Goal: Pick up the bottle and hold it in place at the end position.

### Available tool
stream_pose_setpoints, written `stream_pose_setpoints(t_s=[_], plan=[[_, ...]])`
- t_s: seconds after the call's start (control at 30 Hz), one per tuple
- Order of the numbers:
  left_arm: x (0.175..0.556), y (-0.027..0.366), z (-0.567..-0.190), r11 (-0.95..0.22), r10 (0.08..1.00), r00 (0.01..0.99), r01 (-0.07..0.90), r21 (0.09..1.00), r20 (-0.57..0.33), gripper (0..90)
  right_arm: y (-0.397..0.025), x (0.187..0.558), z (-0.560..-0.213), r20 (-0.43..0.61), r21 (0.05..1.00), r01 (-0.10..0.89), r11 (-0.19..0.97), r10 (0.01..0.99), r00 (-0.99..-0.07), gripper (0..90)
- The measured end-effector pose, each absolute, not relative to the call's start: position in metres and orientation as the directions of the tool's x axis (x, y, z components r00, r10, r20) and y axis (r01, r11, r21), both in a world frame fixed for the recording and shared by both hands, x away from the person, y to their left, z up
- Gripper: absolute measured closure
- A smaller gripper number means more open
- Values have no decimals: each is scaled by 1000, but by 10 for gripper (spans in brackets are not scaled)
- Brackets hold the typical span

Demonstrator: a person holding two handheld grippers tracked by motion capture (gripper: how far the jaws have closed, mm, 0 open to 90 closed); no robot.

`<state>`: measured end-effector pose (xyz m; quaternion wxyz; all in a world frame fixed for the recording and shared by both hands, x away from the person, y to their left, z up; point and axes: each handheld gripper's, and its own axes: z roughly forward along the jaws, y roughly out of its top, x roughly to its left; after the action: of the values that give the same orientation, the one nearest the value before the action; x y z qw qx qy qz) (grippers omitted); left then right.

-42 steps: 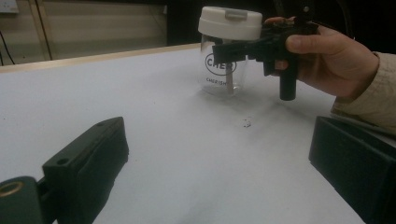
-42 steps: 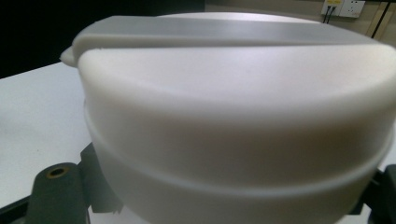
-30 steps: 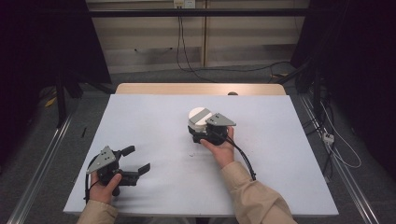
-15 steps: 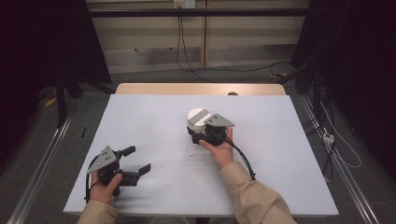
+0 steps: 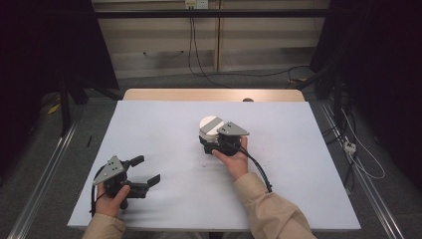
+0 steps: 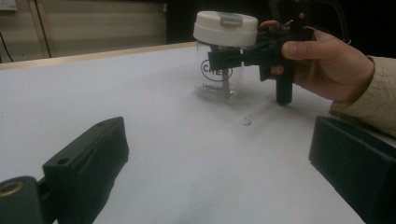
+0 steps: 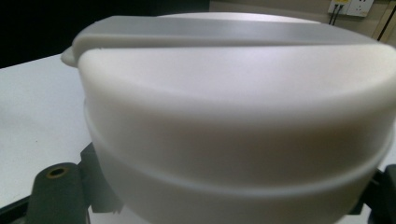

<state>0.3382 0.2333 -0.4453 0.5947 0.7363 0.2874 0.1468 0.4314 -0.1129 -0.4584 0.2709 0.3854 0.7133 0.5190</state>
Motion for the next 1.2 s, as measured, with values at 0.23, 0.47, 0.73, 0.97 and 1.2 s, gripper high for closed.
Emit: stream_pose_setpoints(t_s=[0.23,0.47,0.73,0.97,1.2], plan=[[338,233,-445,-122,599,789,253,960,-132,43,-112,428,-459,-3,949,260,177,832,-555,182],[343,229,-446,-112,614,778,256,960,-135,44,-113,427,-460,-3,949,259,178,830,-558,183],[350,220,-439,-109,624,768,268,957,-144,43,-114,429,-460,5,950,263,171,829,-559,183],[353,207,-434,-106,612,775,274,956,-155,43,-114,428,-459,4,948,267,175,830,-557,183],[358,194,-431,-123,588,793,282,952,-159,46,-114,427,-459,-3,946,267,183,829,-559,183]])
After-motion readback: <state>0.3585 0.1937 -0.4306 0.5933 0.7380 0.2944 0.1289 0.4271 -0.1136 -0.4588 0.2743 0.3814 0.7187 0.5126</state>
